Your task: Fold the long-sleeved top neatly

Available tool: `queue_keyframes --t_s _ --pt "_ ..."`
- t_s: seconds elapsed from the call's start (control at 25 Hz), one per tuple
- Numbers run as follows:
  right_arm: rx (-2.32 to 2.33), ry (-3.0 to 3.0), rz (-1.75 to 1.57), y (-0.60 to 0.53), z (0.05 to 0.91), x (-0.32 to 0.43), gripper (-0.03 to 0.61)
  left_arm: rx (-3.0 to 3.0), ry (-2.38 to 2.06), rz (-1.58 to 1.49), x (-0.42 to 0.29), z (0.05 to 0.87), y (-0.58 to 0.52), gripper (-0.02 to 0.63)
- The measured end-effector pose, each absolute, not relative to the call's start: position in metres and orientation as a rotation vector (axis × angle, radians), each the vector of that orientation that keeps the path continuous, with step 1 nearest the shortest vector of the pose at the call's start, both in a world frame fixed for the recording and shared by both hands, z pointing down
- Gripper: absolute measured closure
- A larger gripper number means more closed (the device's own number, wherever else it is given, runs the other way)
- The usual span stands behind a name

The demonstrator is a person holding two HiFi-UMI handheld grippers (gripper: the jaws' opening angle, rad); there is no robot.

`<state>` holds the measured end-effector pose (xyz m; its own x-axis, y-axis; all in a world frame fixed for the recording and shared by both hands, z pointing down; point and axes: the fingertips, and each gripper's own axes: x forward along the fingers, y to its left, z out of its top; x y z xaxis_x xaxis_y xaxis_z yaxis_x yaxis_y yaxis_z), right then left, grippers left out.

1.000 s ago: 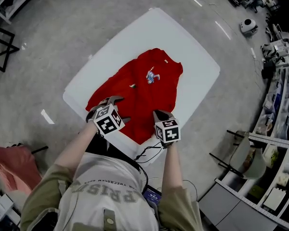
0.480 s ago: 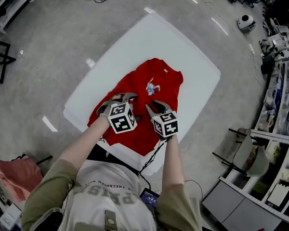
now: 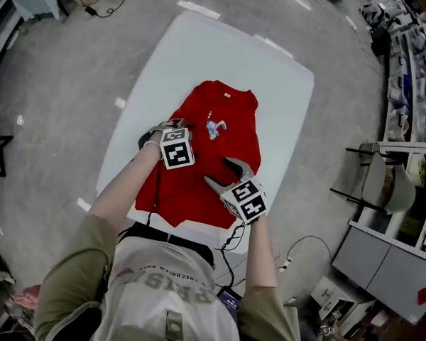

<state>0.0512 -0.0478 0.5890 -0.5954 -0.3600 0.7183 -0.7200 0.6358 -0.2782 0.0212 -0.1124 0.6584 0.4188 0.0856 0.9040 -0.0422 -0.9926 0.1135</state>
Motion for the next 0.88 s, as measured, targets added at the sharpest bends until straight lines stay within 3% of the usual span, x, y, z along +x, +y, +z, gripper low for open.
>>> queue_keyframes --t_s 0.4,0.56,0.72,0.88 --pt "0.614 -2.015 0.667 -0.006 0.649 0.024 0.291 2.433 0.248 1.789 -0.022 0.658 -0.096 0.219" --pt "0.665 -2.056 0.656 -0.010 0.632 0.027 0.291 2.389 0.339 1.829 -0.034 0.639 -0.088 0.219" --pt "0.729 -2.075 0.644 0.004 0.606 0.044 0.291 2.530 0.274 1.714 -0.022 0.606 -0.112 0.219" --pt "0.630 -1.965 0.709 0.043 0.636 0.059 0.291 2.481 0.258 1.701 -0.009 0.630 -0.126 0.218"
